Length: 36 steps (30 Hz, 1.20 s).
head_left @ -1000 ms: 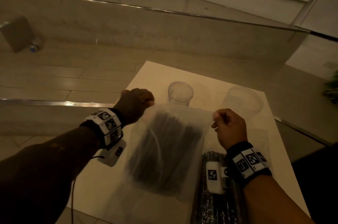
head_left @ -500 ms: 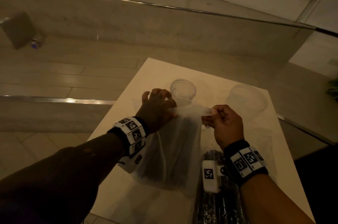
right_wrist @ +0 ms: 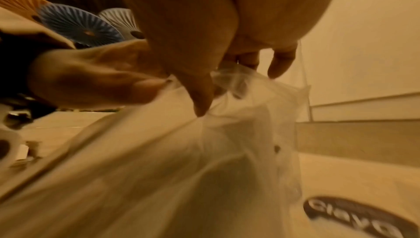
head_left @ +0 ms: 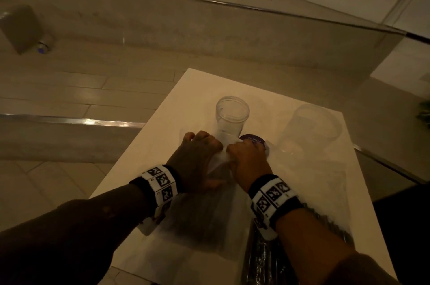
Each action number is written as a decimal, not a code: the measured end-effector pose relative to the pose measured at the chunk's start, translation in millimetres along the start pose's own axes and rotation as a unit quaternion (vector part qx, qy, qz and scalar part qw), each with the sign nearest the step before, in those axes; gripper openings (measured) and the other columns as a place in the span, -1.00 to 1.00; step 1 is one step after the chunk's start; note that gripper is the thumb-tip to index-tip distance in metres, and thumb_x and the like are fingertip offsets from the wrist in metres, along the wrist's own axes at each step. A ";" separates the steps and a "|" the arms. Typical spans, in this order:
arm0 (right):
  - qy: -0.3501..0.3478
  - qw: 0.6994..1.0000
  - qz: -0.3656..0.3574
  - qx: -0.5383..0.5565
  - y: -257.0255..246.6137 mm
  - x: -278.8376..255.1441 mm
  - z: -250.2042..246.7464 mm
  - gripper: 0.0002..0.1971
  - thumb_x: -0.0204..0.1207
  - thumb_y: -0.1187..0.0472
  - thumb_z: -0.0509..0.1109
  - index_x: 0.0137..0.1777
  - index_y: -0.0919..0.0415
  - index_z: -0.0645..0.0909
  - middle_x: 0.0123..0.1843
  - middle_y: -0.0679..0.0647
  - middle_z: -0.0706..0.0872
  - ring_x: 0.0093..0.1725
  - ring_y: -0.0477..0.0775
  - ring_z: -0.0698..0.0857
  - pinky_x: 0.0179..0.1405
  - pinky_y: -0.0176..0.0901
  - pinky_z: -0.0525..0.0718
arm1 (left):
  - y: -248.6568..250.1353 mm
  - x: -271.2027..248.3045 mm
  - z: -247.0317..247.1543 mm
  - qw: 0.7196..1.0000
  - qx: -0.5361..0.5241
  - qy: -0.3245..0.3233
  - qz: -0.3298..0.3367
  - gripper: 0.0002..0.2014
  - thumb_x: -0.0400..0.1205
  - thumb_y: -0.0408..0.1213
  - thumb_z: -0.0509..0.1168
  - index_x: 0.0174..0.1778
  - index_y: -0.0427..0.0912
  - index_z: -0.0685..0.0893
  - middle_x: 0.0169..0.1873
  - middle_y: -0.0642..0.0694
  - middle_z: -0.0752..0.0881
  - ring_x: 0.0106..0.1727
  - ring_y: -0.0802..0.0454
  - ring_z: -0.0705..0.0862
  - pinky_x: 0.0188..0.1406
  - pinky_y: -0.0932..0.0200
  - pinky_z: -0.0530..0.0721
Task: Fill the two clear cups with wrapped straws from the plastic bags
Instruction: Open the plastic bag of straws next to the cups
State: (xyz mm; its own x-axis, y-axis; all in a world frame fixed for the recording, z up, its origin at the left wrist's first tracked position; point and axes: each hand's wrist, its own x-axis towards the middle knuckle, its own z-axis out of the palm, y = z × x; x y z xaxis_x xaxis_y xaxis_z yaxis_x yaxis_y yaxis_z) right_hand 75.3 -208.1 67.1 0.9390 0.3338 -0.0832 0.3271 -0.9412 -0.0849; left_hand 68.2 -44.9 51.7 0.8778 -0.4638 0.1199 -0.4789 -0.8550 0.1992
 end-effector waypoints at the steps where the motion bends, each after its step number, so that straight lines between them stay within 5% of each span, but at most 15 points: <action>1: 0.001 1.000 0.002 -0.011 1.6 0.7 7.5 -0.76 0.69 0.08 0.14 0.21 0.05 0.59 0.24 0.04 0.66 0.34 0.18 0.52 0.39 0.14 0.32 | -6.3 -5.6 5.5 0.999 0.019 -0.035 0.001 -0.19 0.29 0.38 0.34 0.38 0.02 0.40 0.31 0.00 0.47 0.38 -0.08 0.35 0.40 -0.13 0.27; 4: -0.008 0.998 -0.023 -0.049 -0.7 0.1 28.7 -0.72 0.69 0.07 0.13 0.28 0.04 0.57 0.27 0.05 0.65 0.35 0.20 0.50 0.40 0.22 0.27 | -17.2 -17.6 30.4 0.993 0.072 -0.087 -0.027 -0.19 0.36 0.26 0.33 0.50 -0.03 0.34 0.44 -0.09 0.42 0.45 -0.20 0.35 0.33 -0.21 0.38; 7: -0.070 0.995 -0.061 -0.033 -10.7 0.1 43.3 -0.65 0.69 -0.04 0.06 0.20 0.06 0.62 0.19 0.05 0.67 0.28 0.16 0.51 0.35 0.25 0.31 | -24.7 -27.5 49.8 0.991 0.070 -0.099 -0.056 -0.50 0.46 0.17 0.15 0.17 -0.08 0.58 0.11 -0.15 0.70 0.11 -0.21 0.64 -0.19 -0.07 0.67; 9: -0.105 0.994 -0.044 0.008 -15.9 2.9 48.3 -0.56 0.72 -0.07 -0.04 0.14 0.07 0.65 0.12 0.06 0.70 0.24 0.14 0.51 0.31 0.23 0.34 | -30.9 -32.7 66.1 0.997 0.032 -0.055 -0.046 -0.61 0.48 0.13 0.12 0.03 -0.07 0.57 -0.10 -0.14 0.72 -0.07 -0.21 0.69 -0.46 0.05 0.66; 11: -0.129 0.991 0.000 0.033 -19.1 11.9 53.0 -0.50 0.74 -0.09 -0.11 0.19 0.07 0.65 0.18 0.09 0.70 0.27 0.14 0.51 0.33 0.23 0.34 | -30.2 -35.3 71.0 0.998 -0.028 -0.033 -0.054 -0.56 0.53 0.11 0.18 0.24 -0.04 0.51 0.04 -0.16 0.67 0.06 -0.23 0.65 -0.32 -0.01 0.71; 13: -0.155 0.986 0.037 0.045 -20.3 23.9 58.3 -0.51 0.74 -0.10 -0.09 0.27 0.05 0.64 0.26 0.11 0.68 0.32 0.17 0.50 0.37 0.24 0.31 | -34.4 -39.7 72.7 0.984 -0.130 -0.037 -0.113 -0.29 0.47 0.13 0.33 0.51 -0.04 0.33 0.29 -0.11 0.51 0.30 -0.13 0.50 0.10 -0.03 0.63; 15: -0.158 0.984 0.053 0.056 -21.2 32.8 62.0 -0.55 0.72 -0.11 -0.03 0.31 0.03 0.61 0.29 0.11 0.66 0.34 0.20 0.49 0.37 0.24 0.30 | -44.3 -41.9 69.6 0.958 -0.229 -0.020 -0.171 -0.15 0.35 0.19 0.34 0.54 -0.03 0.25 0.31 -0.06 0.45 0.29 -0.02 0.48 0.26 0.08 0.55; 20: -0.131 0.988 0.021 0.077 -28.2 42.4 58.6 -0.67 0.72 -0.04 0.04 0.27 -0.01 0.59 0.22 0.09 0.65 0.32 0.19 0.47 0.32 0.21 0.30 | -62.1 -31.3 57.9 0.951 -0.207 -0.106 -0.204 -0.49 0.50 0.03 0.37 0.30 0.04 0.35 0.19 -0.05 0.41 0.09 0.01 0.49 0.05 0.16 0.53; 25: -0.197 0.976 0.016 0.088 -29.0 50.4 53.9 -0.45 0.57 -0.35 0.13 0.43 -0.09 0.53 0.39 0.05 0.57 0.46 0.21 0.40 0.42 0.25 0.19 | -60.0 -19.9 57.7 0.935 -0.304 -0.011 -0.185 -0.50 0.35 -0.10 0.56 -0.03 -0.01 0.35 -0.20 0.09 0.53 -0.24 0.04 0.53 -0.37 0.32 0.44; 29: -0.150 0.988 -0.002 0.047 -17.3 53.7 52.1 -0.64 0.66 -0.05 0.19 0.41 -0.03 0.55 0.38 0.07 0.55 0.43 0.19 0.43 0.39 0.20 0.27 | -61.9 -26.4 52.4 0.952 -0.249 -0.066 -0.165 -0.55 0.39 -0.09 0.50 0.05 0.03 0.40 0.05 0.05 0.49 -0.01 0.07 0.52 -0.05 0.19 0.61; 31: -0.152 0.984 0.019 0.096 -18.0 51.4 51.7 -0.63 0.67 -0.03 0.15 0.40 0.01 0.56 0.35 0.10 0.57 0.41 0.23 0.48 0.39 0.19 0.31 | -64.7 -27.6 54.9 0.969 -0.170 -0.102 -0.144 -0.73 0.54 -0.16 0.35 0.09 -0.01 0.44 0.16 -0.03 0.47 0.09 0.03 0.47 0.08 0.17 0.54; 36: -0.224 0.960 0.122 0.115 -31.6 53.6 58.2 -0.51 0.72 -0.10 -0.06 0.40 0.16 0.50 0.38 0.21 0.59 0.38 0.27 0.54 0.47 0.26 0.28 | -59.4 -27.3 73.0 0.983 -0.080 -0.106 -0.127 -0.81 0.67 -0.14 0.18 0.03 -0.17 0.60 0.11 -0.09 0.53 0.11 -0.02 0.44 0.02 0.17 0.41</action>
State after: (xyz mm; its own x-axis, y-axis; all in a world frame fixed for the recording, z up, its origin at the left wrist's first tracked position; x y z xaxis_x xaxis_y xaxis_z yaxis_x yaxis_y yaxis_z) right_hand 109.1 -157.4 7.5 0.8280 0.1420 -0.5425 0.0222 -0.9750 -0.2213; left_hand 73.4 1.5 -34.4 0.9436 -0.2922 -0.1554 -0.2243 -0.9098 0.3492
